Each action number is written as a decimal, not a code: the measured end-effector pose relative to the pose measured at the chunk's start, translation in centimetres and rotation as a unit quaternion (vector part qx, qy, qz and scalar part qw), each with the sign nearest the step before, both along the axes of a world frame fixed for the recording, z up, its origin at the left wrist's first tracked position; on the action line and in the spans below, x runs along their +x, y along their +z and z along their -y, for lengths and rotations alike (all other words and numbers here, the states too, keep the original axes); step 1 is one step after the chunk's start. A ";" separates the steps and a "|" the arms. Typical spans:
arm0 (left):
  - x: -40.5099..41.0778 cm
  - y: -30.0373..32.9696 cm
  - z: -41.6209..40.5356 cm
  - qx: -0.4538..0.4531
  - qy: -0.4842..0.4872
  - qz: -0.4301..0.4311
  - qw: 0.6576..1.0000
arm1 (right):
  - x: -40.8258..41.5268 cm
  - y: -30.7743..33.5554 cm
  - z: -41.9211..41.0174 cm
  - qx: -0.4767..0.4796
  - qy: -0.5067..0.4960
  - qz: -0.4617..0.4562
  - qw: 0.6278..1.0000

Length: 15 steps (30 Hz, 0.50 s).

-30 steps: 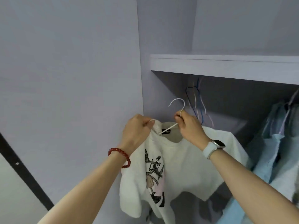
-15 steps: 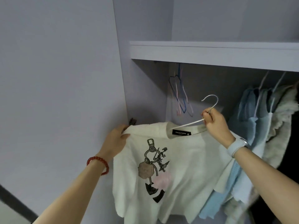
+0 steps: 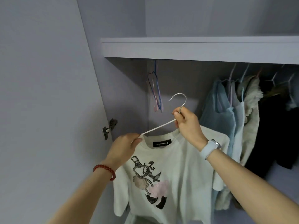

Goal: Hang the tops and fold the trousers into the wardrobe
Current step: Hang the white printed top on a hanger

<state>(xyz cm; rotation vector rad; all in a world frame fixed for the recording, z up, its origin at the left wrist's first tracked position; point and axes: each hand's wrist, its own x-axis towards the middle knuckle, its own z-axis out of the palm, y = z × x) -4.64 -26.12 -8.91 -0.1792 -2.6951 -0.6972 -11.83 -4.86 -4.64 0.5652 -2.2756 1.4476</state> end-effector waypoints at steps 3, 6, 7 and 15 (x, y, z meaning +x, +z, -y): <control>-0.5 -0.8 -0.6 -0.003 0.001 -0.024 1.000 | 0.4 0.0 -0.4 -0.002 -0.010 0.000 1.000; -0.7 -1.1 -0.7 0.010 0.016 -0.057 0.998 | 0.9 0.0 -1.3 -0.006 0.025 0.024 0.999; -0.6 -1.0 -0.5 0.016 0.025 -0.081 0.996 | 1.0 0.1 -1.8 -0.001 0.046 0.034 0.998; 0.6 0.1 2.1 0.021 0.089 -0.135 0.987 | -0.6 -5.2 -8.3 0.231 -0.097 -0.015 0.968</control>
